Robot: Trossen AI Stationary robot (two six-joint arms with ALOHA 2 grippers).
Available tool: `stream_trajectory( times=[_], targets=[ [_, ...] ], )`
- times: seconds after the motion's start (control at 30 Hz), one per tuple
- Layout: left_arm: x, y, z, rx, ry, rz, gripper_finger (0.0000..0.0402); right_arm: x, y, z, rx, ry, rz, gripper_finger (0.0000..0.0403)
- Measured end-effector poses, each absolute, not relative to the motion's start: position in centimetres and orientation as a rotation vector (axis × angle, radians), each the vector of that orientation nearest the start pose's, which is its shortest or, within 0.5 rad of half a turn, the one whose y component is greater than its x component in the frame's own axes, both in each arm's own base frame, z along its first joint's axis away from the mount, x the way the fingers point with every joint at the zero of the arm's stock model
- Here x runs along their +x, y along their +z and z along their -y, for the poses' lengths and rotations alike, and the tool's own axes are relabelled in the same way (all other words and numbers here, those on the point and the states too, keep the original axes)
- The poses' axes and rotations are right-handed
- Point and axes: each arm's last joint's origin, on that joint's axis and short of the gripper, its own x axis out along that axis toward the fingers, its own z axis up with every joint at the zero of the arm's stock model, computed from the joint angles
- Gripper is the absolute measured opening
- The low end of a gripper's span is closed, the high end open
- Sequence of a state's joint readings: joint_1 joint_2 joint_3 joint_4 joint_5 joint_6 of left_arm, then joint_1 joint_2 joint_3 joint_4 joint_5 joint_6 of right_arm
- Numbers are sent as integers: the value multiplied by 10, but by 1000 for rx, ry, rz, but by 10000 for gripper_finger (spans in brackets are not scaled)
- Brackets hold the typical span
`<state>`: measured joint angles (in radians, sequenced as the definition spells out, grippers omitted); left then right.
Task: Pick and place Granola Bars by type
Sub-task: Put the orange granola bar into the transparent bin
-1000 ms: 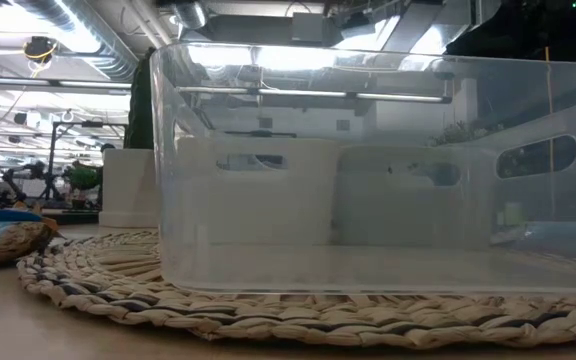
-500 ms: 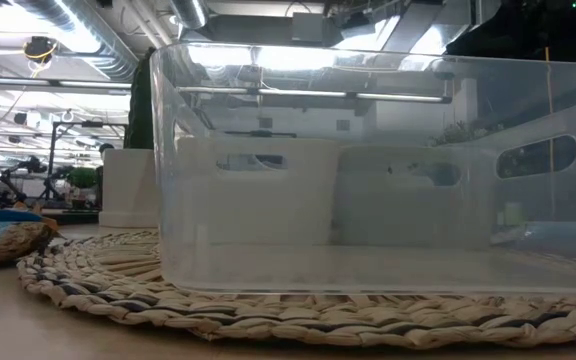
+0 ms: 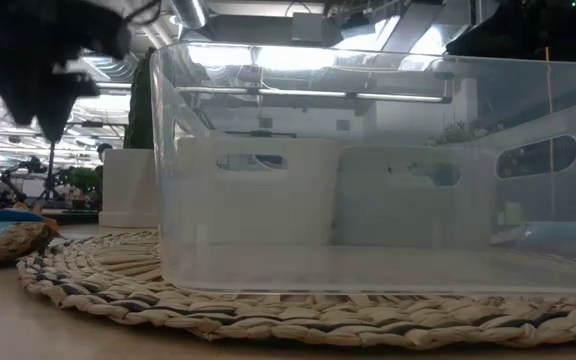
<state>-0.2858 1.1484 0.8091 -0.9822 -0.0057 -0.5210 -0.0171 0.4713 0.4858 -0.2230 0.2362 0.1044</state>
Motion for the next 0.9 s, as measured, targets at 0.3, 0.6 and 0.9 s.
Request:
stream_trajectory(
  times=[0.3, 0.6, 0.9],
  targets=[
    [177, 193, 51, -246, 154, -1380, 297, 122, 264, 9, 125, -270, -219, 141],
    [188, 155, 54, -140, 145, -1508, 306, 121, 262, 9, 122, -272, -247, 141],
    [203, 130, 56, -146, 176, -1584, 280, 121, 261, 9, 118, -271, -248, 141]
  ],
)
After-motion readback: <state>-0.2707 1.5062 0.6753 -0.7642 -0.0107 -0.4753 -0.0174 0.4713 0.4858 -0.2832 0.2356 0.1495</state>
